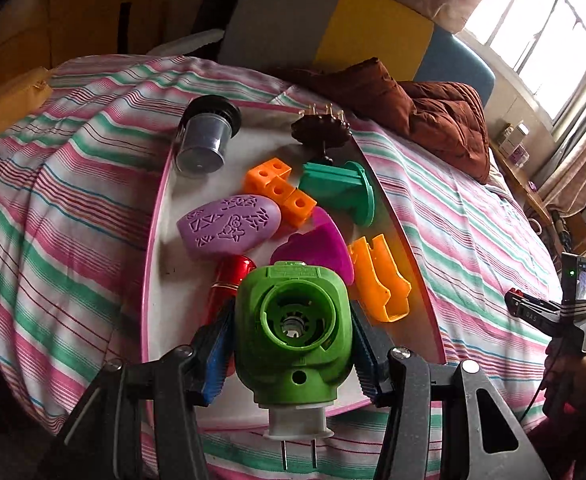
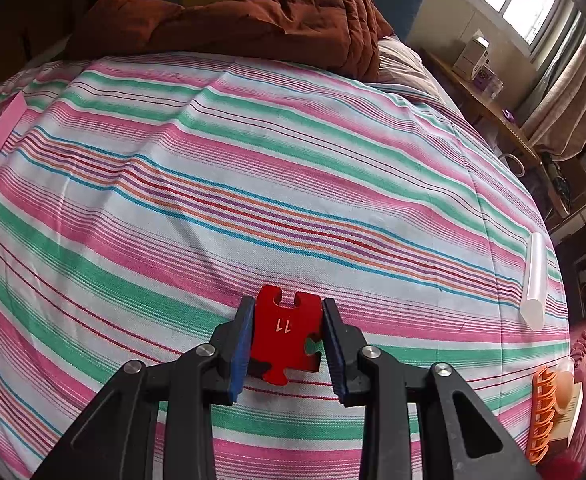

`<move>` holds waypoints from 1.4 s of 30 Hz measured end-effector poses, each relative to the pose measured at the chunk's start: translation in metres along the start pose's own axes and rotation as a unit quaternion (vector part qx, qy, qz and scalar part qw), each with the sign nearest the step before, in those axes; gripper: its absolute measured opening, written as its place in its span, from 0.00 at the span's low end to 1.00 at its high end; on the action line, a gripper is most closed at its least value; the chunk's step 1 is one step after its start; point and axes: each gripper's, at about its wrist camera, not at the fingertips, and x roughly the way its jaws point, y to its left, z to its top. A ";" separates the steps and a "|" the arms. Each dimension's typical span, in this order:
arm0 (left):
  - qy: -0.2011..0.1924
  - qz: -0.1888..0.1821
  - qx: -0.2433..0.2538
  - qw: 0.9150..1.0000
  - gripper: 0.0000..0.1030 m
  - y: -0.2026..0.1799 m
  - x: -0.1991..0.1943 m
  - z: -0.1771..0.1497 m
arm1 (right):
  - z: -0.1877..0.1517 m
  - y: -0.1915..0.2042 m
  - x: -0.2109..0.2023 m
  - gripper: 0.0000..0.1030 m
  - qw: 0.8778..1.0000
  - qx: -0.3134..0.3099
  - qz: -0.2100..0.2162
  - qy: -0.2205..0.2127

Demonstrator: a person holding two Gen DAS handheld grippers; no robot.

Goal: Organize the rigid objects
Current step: 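Carry the green plug adapter into the tray and open the left gripper, then carry the red puzzle piece into the tray and open the right gripper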

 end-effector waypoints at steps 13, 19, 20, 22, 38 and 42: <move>-0.032 0.058 0.045 0.997 0.65 -0.002 0.004 0.006 | 0.001 -0.001 0.001 0.31 1.000 0.001 0.000 0.002; -0.051 0.065 0.053 0.995 0.66 -0.007 -0.007 0.006 | 0.000 0.004 -0.002 0.31 1.000 -0.003 -0.009 0.006; -0.053 0.063 0.053 0.995 0.67 -0.008 -0.008 0.007 | 0.000 0.004 -0.003 0.31 1.000 0.001 -0.004 0.010; -0.059 0.064 0.052 0.995 0.71 -0.008 -0.011 0.007 | 0.000 0.005 -0.005 0.31 1.000 0.005 0.010 0.015; -0.086 0.090 0.016 0.992 0.71 0.017 -0.032 0.007 | -0.009 0.180 -0.136 0.31 0.948 -0.145 0.266 -0.093; -0.090 0.094 0.008 0.991 0.72 0.024 -0.035 0.006 | -0.014 0.225 -0.143 0.31 0.935 -0.178 0.293 -0.091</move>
